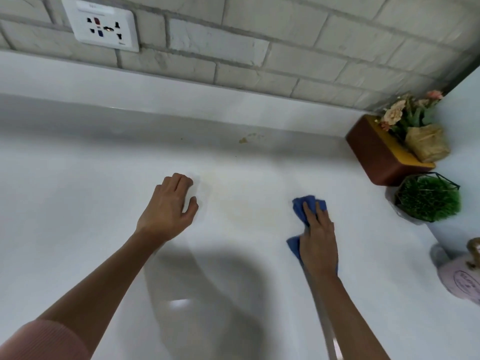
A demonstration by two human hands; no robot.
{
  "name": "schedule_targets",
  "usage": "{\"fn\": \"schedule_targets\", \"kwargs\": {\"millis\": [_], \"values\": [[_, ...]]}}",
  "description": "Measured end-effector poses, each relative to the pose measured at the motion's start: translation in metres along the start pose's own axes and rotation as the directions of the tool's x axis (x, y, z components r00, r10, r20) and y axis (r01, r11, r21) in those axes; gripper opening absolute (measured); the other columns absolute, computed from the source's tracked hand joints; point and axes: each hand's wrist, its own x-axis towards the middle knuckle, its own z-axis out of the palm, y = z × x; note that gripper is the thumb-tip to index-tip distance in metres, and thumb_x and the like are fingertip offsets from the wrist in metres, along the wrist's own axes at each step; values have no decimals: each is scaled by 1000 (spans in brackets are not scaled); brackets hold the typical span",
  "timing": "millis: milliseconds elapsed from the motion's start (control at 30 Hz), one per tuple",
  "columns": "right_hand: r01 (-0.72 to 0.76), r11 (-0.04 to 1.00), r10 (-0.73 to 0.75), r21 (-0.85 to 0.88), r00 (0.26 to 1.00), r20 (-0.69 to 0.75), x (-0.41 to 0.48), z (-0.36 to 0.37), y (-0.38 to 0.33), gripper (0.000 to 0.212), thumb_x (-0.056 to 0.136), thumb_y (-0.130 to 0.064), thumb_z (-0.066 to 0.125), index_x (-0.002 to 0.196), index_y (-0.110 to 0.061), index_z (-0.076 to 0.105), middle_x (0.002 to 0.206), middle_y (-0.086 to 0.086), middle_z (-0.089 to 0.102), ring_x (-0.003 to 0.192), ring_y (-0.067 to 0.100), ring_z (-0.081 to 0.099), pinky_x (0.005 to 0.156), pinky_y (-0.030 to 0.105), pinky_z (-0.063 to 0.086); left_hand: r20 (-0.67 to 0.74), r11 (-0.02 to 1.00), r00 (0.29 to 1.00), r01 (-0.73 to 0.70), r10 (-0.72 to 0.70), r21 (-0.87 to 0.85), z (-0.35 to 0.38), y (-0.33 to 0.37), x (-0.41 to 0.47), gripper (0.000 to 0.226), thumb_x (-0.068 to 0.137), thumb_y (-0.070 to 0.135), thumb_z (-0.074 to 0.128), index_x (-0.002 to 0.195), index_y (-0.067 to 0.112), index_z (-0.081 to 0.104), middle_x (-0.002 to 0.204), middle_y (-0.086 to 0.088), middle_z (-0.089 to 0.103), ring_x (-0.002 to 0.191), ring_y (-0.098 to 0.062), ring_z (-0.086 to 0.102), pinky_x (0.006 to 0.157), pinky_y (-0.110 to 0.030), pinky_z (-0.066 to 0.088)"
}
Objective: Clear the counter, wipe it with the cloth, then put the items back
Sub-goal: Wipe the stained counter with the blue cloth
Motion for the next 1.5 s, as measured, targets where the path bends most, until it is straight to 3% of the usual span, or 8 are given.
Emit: {"fn": "schedule_targets", "kwargs": {"millis": [167,333,467,733,900,1233,1367,1500], "values": [[-72,997,73,-32,997,28,91,27,-68,61,90,-8,43,148,-15,24,157,8,18,145,24,14,120,39,13,-5,1000,1000,16,-16,1,2,-2,0,29,86,28,44,105,8,52,104,-3,51,93,-21,46,80,-29,35],[300,954,-296,-23,949,107,101,65,-160,64,85,-6,43,146,-20,29,154,4,29,142,21,22,117,35,15,7,1000,1000,13,-13,8,2,0,0,31,85,28,46,107,7,54,105,-5,53,93,-22,48,80,-30,38],[494,862,-507,114,843,181,72,63,-146,71,79,3,47,145,-19,34,157,3,25,146,21,18,118,34,14,-8,1000,1000,26,-27,-12,-2,1,-1,29,84,24,48,103,4,56,101,-7,55,90,-25,51,78,-35,43],[68,990,-65,-120,998,24,144,21,-11,61,81,-1,50,141,-10,40,146,15,37,131,30,39,97,39,35,-25,1000,999,23,-23,20,0,-1,-1,27,84,30,43,97,11,55,98,0,53,85,-21,50,75,-29,39],[-85,982,101,-171,991,89,217,37,-52,63,91,-9,40,149,-18,18,155,10,20,142,27,20,117,37,20,-3,998,1000,29,-29,60,6,-5,1,26,83,30,37,98,14,51,97,2,48,86,-20,44,77,-26,30],[462,877,-434,-135,880,191,211,88,-185,67,88,-16,48,148,-19,19,156,2,19,144,20,15,118,31,15,18,994,1000,22,-24,106,5,-4,1,27,84,32,35,99,15,49,100,1,47,88,-21,44,78,-28,34],[487,868,-496,96,845,200,217,81,-172,62,87,-4,44,145,-18,30,155,3,26,141,24,26,112,37,26,17,995,999,33,-35,98,5,-5,0,28,86,36,35,101,18,49,101,5,47,89,-18,44,79,-27,35],[483,870,-488,94,872,34,229,55,-97,69,69,-11,66,136,-13,48,146,3,42,137,25,35,101,32,41,11,995,999,32,-33,100,5,-7,0,26,86,36,36,101,19,50,102,7,47,89,-17,43,78,-29,38]]}}
